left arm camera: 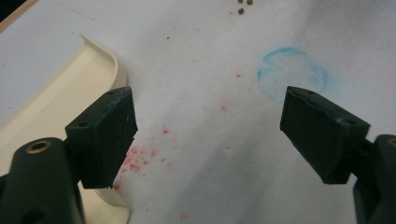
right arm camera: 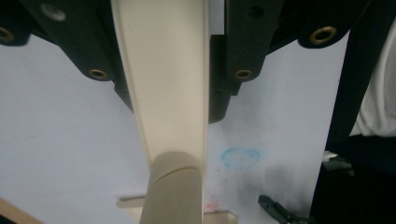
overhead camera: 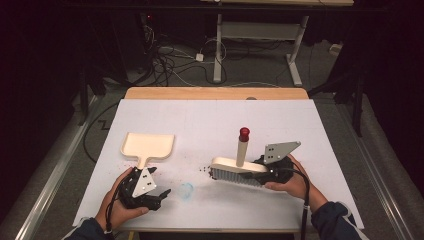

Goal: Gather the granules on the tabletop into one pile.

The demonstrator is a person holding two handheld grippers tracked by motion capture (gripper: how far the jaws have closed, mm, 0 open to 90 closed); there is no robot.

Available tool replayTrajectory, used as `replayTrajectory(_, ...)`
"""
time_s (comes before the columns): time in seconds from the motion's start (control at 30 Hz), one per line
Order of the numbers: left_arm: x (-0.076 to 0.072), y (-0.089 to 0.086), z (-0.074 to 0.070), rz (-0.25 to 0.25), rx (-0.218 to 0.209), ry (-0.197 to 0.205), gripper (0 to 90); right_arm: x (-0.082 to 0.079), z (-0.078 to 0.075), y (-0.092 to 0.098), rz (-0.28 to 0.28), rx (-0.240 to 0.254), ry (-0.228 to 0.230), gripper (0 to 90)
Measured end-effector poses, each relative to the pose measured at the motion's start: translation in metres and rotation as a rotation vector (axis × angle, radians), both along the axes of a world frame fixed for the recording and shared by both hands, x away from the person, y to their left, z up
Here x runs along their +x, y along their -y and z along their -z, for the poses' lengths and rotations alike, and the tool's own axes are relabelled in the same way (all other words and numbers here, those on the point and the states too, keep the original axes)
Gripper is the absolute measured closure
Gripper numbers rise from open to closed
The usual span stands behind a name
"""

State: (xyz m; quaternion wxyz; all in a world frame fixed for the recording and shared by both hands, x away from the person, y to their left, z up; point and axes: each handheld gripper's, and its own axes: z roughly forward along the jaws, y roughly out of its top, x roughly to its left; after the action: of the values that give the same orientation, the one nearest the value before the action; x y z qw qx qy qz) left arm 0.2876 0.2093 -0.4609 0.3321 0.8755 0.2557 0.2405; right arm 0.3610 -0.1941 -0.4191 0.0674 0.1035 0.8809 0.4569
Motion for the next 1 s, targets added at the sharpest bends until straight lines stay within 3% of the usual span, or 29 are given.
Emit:
replayTrajectory(0.13, 0.0, -0.004, -0.002, -0.015, -0.01, 0.007, 18.1, -0.016, 0.001, -0.022, 0.089, 0.019, 0.011, 68.2)
replayTrajectory(0.33, -0.002, -0.005, -0.004, -0.017, -0.01, 0.017, 18.1, -0.04, 0.009, -0.078, 0.218, 0.067, -0.006, 68.2)
replayTrajectory(0.53, -0.003, -0.008, -0.004, -0.019, -0.019, 0.017, 18.1, -0.043, 0.024, -0.112, 0.409, 0.082, -0.045, 68.2)
replayTrajectory(0.6, -0.003, -0.008, -0.004, -0.016, -0.019, 0.016, 18.2, -0.041, 0.031, -0.117, 0.466, 0.068, -0.051, 68.2)
replayTrajectory(0.67, -0.004, -0.008, -0.004, -0.012, -0.019, 0.018, 18.2, -0.04, 0.033, -0.117, 0.521, 0.065, -0.028, 68.2)
replayTrajectory(0.77, -0.004, -0.007, -0.004, -0.009, -0.015, 0.015, 18.2, -0.038, 0.033, -0.111, 0.579, 0.062, -0.035, 68.1)
replayTrajectory(1.0, -0.004, -0.005, -0.004, -0.005, -0.011, 0.012, 18.3, -0.039, 0.031, -0.089, 0.662, 0.067, -0.077, 68.0)
